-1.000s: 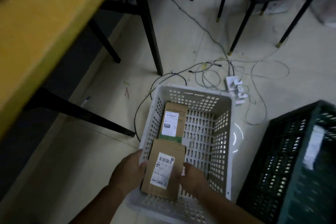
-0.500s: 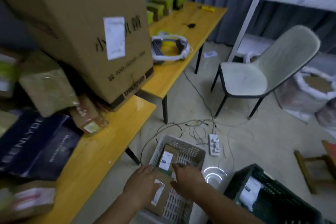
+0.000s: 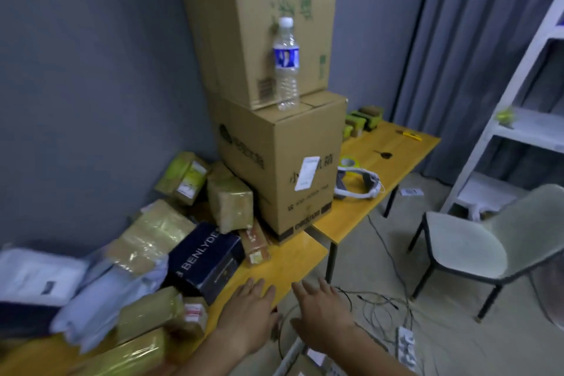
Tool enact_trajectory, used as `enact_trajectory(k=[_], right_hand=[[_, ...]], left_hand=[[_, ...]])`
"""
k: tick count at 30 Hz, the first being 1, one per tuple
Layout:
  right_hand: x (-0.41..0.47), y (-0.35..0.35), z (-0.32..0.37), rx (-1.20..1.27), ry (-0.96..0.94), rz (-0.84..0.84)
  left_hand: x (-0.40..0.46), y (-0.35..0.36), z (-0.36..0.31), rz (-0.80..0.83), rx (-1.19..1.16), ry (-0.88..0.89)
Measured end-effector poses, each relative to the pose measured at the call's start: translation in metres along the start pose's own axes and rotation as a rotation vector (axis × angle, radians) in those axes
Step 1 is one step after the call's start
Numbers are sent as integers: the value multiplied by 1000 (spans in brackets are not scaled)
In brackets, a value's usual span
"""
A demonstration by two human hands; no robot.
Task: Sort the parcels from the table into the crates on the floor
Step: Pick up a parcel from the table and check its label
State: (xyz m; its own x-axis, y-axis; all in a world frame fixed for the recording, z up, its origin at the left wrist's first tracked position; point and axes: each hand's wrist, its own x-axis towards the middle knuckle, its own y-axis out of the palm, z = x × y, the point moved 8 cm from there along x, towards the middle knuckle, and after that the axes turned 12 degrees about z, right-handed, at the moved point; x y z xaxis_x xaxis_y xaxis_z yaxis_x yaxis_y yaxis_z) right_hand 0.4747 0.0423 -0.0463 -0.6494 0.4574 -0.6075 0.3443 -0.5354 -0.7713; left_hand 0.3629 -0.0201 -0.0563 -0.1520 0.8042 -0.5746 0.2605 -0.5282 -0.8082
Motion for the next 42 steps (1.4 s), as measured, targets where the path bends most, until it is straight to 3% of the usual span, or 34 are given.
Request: enact_trajectory(k=[9,14,30,42], right_hand=[[25,-33,135,-185,-244,-8],[44,-28,209,-249,-384,-56],[137,-49,348,-322,-311,24],[205,-76,515,-392,-396,8]], left_hand=[[-101,5,123,-185,-178,-270],[-146,31,185,-154,-256,-413],[-130,64,389,-136,-362,-390],[-164,54,626,-265,-452,-676]])
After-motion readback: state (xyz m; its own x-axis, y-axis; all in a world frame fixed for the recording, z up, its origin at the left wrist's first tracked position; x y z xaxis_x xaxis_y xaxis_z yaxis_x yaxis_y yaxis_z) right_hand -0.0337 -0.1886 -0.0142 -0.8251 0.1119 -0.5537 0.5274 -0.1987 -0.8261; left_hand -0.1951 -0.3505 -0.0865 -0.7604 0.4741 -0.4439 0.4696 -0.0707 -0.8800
